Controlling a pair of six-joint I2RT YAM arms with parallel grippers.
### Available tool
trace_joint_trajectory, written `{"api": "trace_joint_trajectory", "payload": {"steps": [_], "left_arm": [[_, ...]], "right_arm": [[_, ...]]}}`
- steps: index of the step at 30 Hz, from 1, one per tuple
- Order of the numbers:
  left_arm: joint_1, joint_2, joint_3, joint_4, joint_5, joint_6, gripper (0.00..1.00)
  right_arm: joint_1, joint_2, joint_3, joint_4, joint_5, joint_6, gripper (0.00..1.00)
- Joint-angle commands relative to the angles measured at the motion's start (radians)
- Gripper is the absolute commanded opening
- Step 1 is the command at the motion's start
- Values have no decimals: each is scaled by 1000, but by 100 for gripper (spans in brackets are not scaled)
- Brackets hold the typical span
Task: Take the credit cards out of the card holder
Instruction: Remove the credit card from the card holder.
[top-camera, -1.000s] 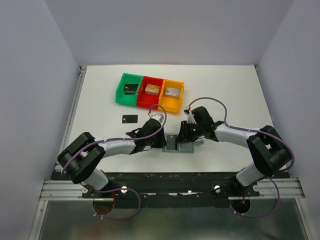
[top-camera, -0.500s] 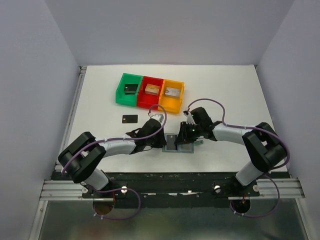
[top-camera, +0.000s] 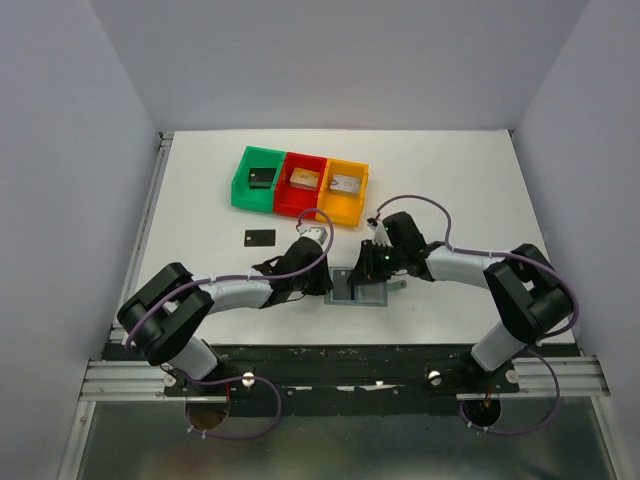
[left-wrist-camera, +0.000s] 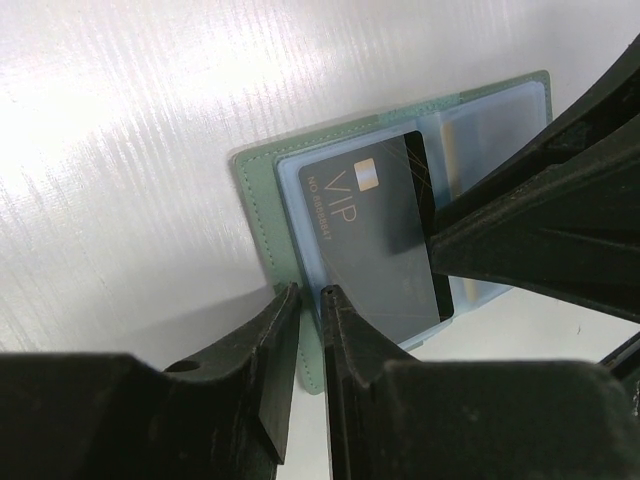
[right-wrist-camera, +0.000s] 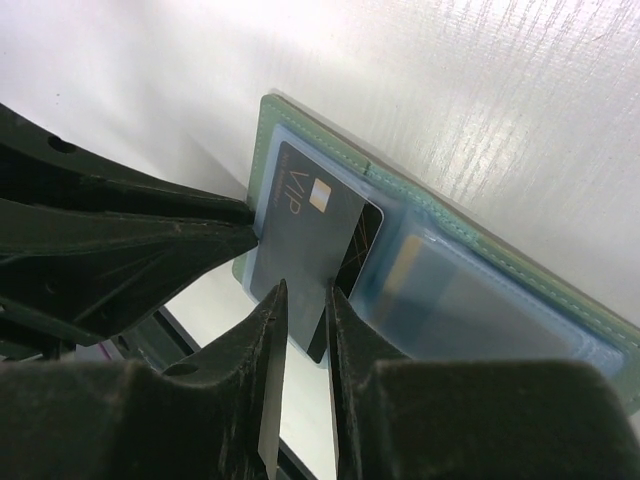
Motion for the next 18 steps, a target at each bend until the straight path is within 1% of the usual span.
{"api": "trace_joint_trajectory", "payload": {"steps": [1,7,11,18], "left_arm": [[0,22,-24,-23,-17,-3,31],[0,19,-30,-23,-20,-5,31],[2,22,-33,-17,-20,-6,30],[2,24,-36,-12,-17,-9,30]], "right_arm": [[-9,29,-12,27,-30,10,29],[-24,18,-32,27,-20,15,29],[-28,11,-37,21,-17,12,31],[-29,23,-32,34,-43,15,32]]}}
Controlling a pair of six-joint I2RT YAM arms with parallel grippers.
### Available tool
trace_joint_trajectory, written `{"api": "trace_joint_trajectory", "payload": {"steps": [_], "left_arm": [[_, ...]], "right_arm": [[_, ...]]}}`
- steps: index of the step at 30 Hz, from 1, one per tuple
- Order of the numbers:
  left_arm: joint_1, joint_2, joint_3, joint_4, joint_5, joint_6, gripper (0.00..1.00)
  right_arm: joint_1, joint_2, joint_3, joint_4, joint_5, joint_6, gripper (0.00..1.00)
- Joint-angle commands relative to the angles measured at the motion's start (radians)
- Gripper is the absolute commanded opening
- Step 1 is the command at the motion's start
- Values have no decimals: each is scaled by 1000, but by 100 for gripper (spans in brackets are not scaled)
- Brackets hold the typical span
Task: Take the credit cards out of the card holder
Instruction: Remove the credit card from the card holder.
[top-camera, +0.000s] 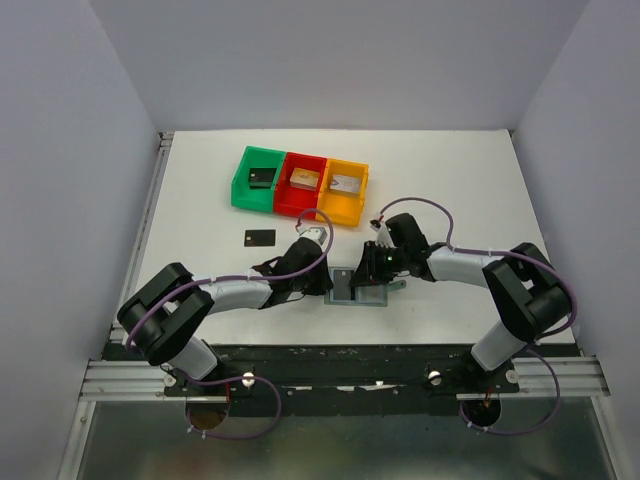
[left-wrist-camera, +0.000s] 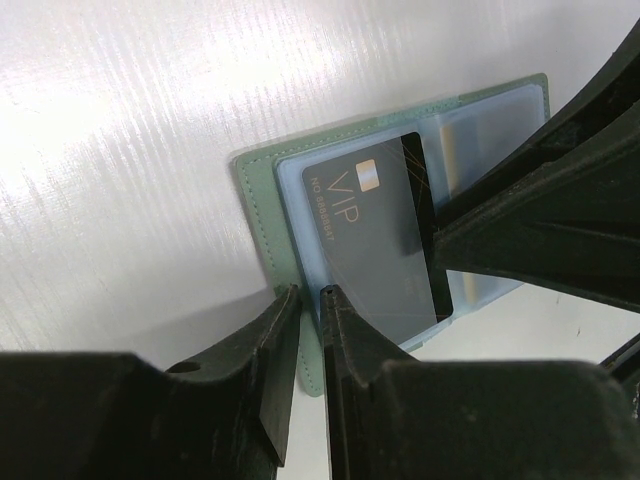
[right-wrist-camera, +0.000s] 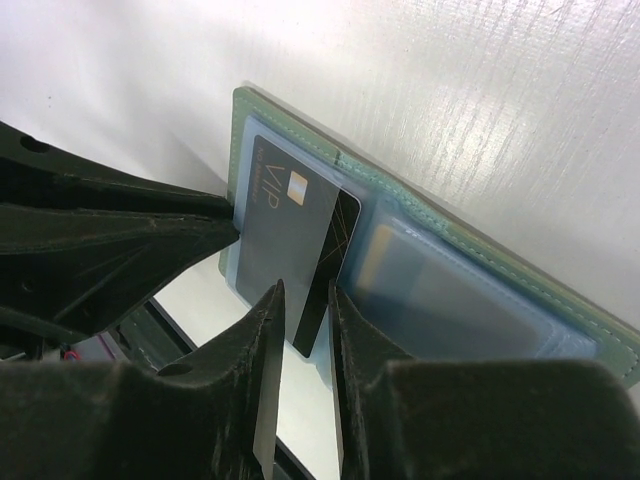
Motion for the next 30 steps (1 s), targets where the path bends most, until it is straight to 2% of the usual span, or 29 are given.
{"api": "trace_joint_trajectory", "payload": {"steps": [1,8,15,30], "left_arm": [[2,22,-25,-32,-13,-8,30],[2,27,-31,-29,-15,-9,30],[0,27,-32,-26,-15,-12,30],[2,27,-34,-17,-10,-12,29]], "right_arm": [[-7,13,-13,24,-28,6,32],[-7,8,-16,1,9,3,33],[-7,-22,-23,3,9,6,39],[-7,22,-9,7,-19,4,39]]}}
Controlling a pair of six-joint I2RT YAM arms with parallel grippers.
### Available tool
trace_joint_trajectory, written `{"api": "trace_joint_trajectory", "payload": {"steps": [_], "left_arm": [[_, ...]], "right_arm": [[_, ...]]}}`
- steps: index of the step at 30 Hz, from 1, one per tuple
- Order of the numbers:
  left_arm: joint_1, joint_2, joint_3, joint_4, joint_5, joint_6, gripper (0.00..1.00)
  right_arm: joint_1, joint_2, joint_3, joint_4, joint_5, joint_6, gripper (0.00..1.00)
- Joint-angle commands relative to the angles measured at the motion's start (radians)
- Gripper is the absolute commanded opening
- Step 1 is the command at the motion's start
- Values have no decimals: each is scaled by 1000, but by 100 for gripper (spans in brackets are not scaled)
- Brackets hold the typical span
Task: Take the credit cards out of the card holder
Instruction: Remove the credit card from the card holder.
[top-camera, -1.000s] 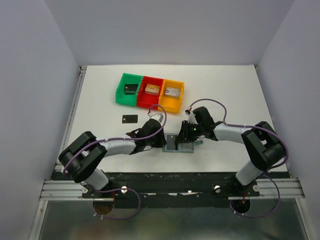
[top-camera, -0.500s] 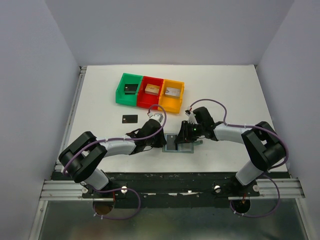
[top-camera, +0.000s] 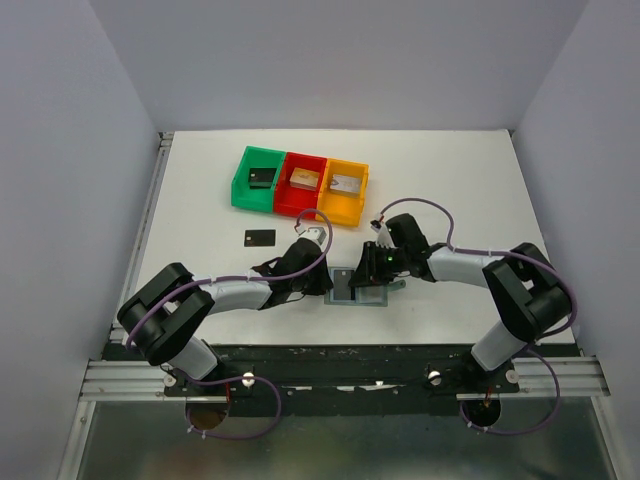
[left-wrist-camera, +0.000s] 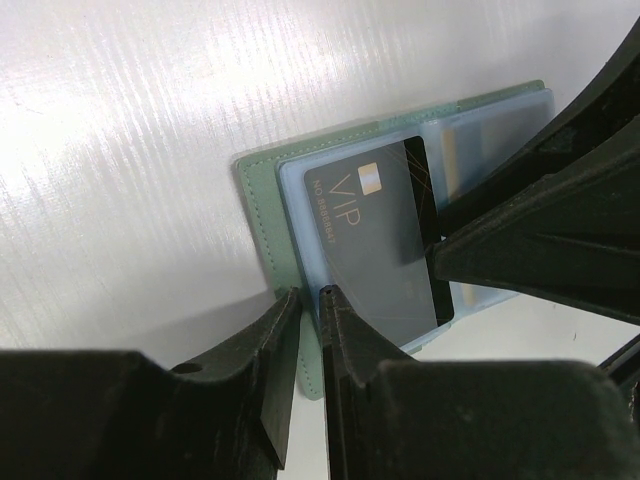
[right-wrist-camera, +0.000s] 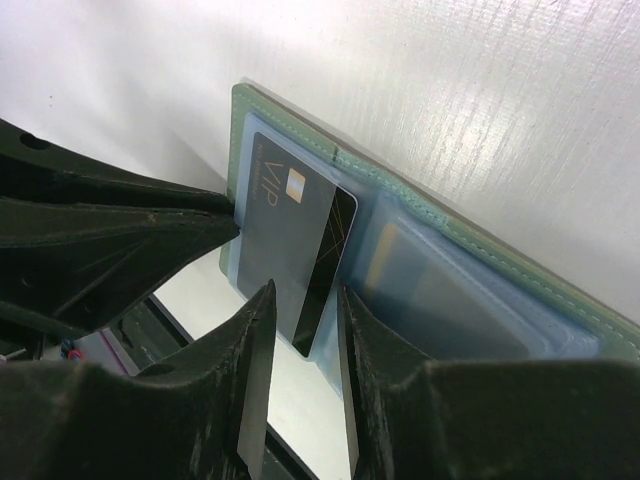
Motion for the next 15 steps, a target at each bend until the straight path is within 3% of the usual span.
{"api": "trace_joint_trajectory", "payload": {"steps": [1,15], "left_arm": [[0,28,-25,-35,-6,-3,29],[0,35,-32,-18,6,-9,27]], "right_arm": [[-4,31,-4,11,-24,-1,39],[-4,38,-22,105,-90,52,36]]}}
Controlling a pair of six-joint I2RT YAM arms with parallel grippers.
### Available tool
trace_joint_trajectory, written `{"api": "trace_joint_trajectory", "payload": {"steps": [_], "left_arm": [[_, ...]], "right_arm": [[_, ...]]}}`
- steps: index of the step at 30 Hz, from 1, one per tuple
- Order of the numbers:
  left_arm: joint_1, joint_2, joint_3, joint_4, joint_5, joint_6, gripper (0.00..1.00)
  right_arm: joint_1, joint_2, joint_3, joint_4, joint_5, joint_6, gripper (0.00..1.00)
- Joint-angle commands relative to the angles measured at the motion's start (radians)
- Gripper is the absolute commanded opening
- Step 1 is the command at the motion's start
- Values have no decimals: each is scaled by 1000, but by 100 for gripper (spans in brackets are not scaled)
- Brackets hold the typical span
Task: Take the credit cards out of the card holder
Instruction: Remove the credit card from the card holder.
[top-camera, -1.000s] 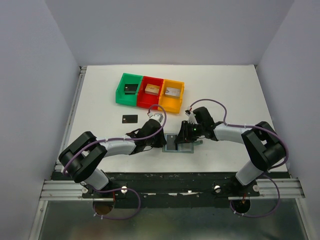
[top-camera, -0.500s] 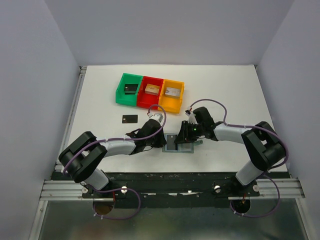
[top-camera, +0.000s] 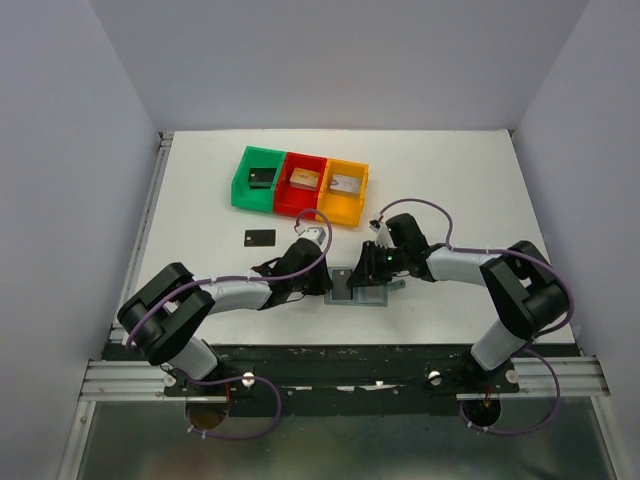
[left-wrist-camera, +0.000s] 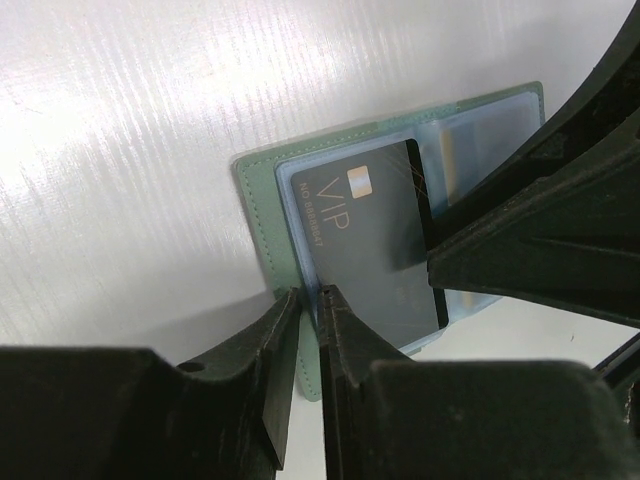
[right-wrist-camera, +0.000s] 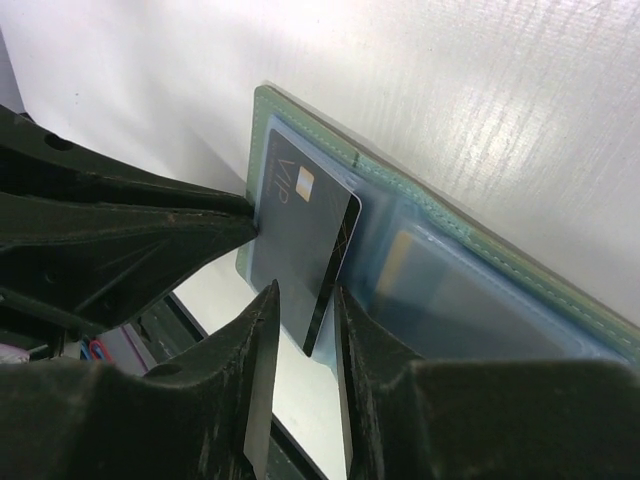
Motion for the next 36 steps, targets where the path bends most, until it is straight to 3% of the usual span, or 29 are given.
{"api": "trace_joint_trajectory", "payload": {"steps": [1,8,23,36], "left_arm": [[0,35,-28,-26,6,-3,27],[-2,40,-30,-20,7,0,26],[0,43,-21,-28,6,8,24],[0,58,-22,-11,33,5,20]], "right_arm": [[-4,17,-23,79,-53,37,35],[-5,34,-26,116,-84,61,35],[-7,41,-4,15,-9,11,38],[-25,64,-78,294,-145,137,34]]}}
